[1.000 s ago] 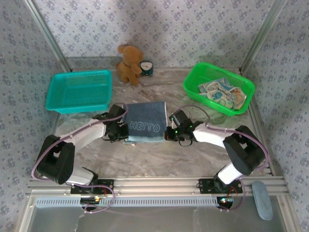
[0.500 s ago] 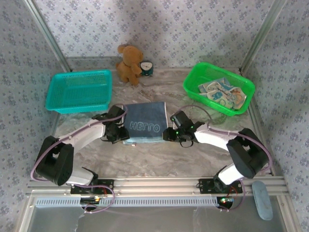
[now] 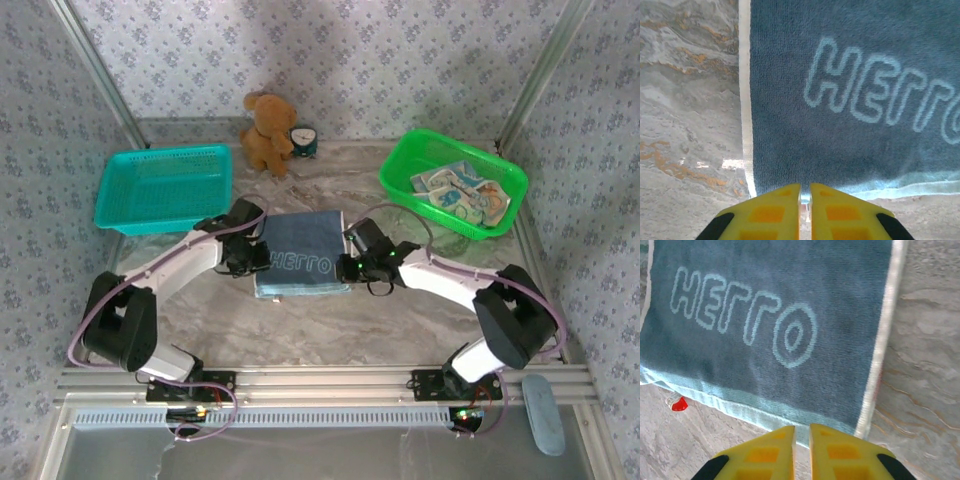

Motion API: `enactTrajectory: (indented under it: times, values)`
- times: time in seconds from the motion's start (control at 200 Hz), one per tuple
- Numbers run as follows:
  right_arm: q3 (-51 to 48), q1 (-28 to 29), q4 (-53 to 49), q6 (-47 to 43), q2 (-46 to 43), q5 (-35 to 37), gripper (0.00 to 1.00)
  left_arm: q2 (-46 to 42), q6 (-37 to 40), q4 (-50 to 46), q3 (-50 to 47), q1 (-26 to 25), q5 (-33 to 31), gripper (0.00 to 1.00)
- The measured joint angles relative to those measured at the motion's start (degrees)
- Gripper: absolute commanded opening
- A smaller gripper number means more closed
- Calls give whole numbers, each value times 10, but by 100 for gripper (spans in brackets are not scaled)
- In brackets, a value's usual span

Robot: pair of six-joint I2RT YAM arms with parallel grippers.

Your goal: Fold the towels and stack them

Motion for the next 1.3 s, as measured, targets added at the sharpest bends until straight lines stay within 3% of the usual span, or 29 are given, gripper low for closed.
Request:
enactTrajectory:
  times: [0.215,0.625,0.984,1.299]
  values:
    - [-3,8,4,-3,50,-4,13,44,0,25,-32,0,5,8]
    - [-33,6,8,-16,49,1,15,53,0,26,-68,0,-3,7]
    - [55,4,-22,-38,65,5,16,58,12,17,17,1,-7,6]
    - [143,-19,-17,-59,167,5,15,163,46,42,94,9,-7,2]
